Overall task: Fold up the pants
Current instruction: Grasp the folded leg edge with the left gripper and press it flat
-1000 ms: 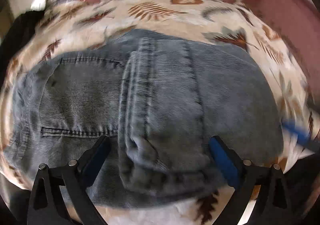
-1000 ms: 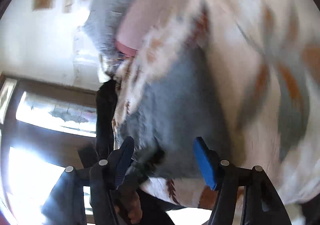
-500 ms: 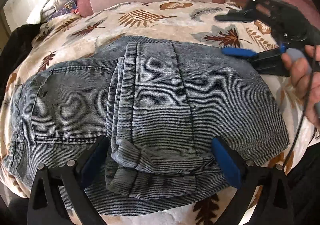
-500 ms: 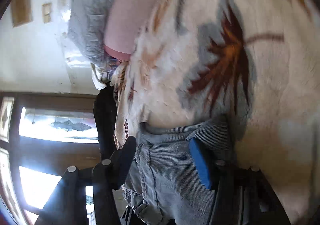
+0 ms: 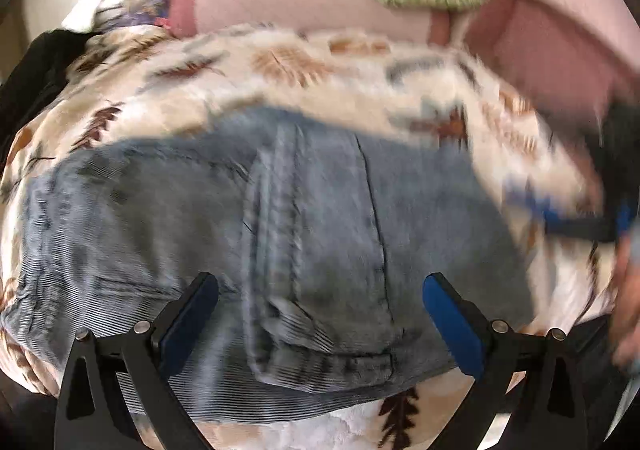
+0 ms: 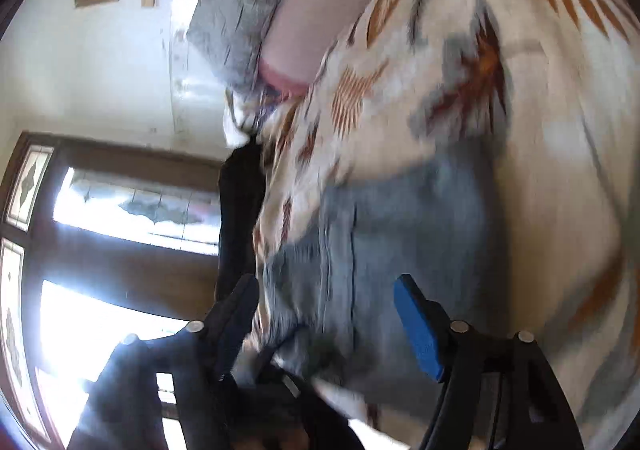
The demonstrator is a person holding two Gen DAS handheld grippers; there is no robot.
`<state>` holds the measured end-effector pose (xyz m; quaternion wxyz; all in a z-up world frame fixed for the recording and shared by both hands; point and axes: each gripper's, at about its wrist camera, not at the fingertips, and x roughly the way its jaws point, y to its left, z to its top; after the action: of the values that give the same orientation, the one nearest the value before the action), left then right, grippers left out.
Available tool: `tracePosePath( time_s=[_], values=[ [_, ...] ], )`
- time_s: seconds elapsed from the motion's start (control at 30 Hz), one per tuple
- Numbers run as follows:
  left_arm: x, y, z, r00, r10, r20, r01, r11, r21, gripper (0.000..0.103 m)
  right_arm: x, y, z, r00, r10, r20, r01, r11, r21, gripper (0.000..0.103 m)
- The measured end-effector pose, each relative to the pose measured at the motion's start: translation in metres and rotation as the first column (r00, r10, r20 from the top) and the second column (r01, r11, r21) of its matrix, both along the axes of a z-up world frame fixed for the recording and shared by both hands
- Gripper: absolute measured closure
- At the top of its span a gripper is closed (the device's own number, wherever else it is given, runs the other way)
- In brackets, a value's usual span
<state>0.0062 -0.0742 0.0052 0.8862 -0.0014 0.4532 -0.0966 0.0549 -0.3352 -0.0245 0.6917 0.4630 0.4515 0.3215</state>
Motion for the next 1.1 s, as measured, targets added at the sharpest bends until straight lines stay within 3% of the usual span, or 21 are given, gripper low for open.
tracePosePath(
  time_s=[0.07, 0.1, 0.17, 0.2, 0.3, 0.33, 0.47, 0.6, 0.7, 0.9, 1.03, 1.07, 1.1],
  values=[
    [0.003, 0.012, 0.007, 0.999, 0.042, -0.005, -0.042, 0.998, -0.054, 0.001, -0.011, 0.013, -0.033, 0.994, 0.038, -0.099, -0.045, 0.996, -0.075, 0.025],
    [0.006, 0.020, 0.006, 0.997, 0.062, -0.037, -0.065, 0.994, -0.091, 0.001, -0.016, 0.014, -0.043, 0.995, 0.028, -0.099, -0.037, 0.995, -0.088, 0.033],
    [0.009, 0.035, 0.005, 0.991, 0.063, -0.116, -0.084, 0.978, -0.192, 0.002, -0.020, 0.005, -0.039, 0.996, 0.008, -0.087, -0.012, 0.999, -0.051, 0.031],
    [0.007, 0.047, 0.008, 0.988, 0.075, -0.138, -0.111, 0.955, -0.274, 0.002, -0.020, 0.001, -0.036, 0.996, -0.008, -0.085, 0.004, 0.998, -0.057, 0.029],
    [0.005, 0.077, 0.015, 0.970, 0.084, -0.228, -0.191, 0.844, -0.500, 0.002, -0.020, 0.001, -0.038, 0.997, -0.021, -0.074, 0.017, 0.998, -0.055, 0.027],
    [0.002, 0.081, 0.017, 0.967, 0.075, -0.243, -0.198, 0.822, -0.534, 0.002, -0.021, 0.001, -0.041, 0.998, -0.026, -0.065, 0.024, 0.999, -0.044, 0.027],
    [-0.008, 0.065, 0.021, 0.962, 0.019, -0.272, -0.178, 0.801, -0.572, 0.002, -0.031, -0.010, -0.044, 0.998, -0.040, -0.043, 0.040, 0.999, -0.018, 0.027],
    [-0.010, 0.046, 0.021, 0.948, -0.032, -0.317, -0.185, 0.755, -0.629, 0.002, -0.032, -0.013, -0.043, 0.998, -0.044, -0.036, 0.044, 0.999, 0.015, 0.027],
    [-0.006, 0.035, 0.022, 0.953, -0.013, -0.304, -0.181, 0.777, -0.602, 0.002, -0.033, -0.012, -0.043, 0.999, -0.043, -0.023, 0.043, 0.999, 0.017, 0.027],
    [0.015, 0.033, -0.011, 0.921, 0.077, -0.383, -0.287, 0.797, -0.531, 0.002, -0.036, -0.014, -0.043, 0.999, -0.036, -0.007, 0.036, 0.999, 0.025, 0.027],
    [0.014, 0.028, -0.010, 0.920, 0.120, -0.372, -0.306, 0.815, -0.493, 0.002, -0.036, -0.016, -0.044, 0.999, -0.035, -0.005, 0.035, 0.999, 0.040, 0.027],
    [0.014, 0.029, -0.010, 0.921, 0.135, -0.366, -0.311, 0.820, -0.480, 0.015, -0.036, -0.016, -0.044, 0.999, -0.034, -0.005, 0.034, 0.999, 0.040, 0.027],
    [0.015, 0.026, -0.009, 0.924, 0.144, -0.354, -0.302, 0.842, -0.447, 0.059, -0.037, -0.015, -0.044, 0.999, -0.033, -0.004, 0.033, 0.999, 0.038, 0.027]
  ],
)
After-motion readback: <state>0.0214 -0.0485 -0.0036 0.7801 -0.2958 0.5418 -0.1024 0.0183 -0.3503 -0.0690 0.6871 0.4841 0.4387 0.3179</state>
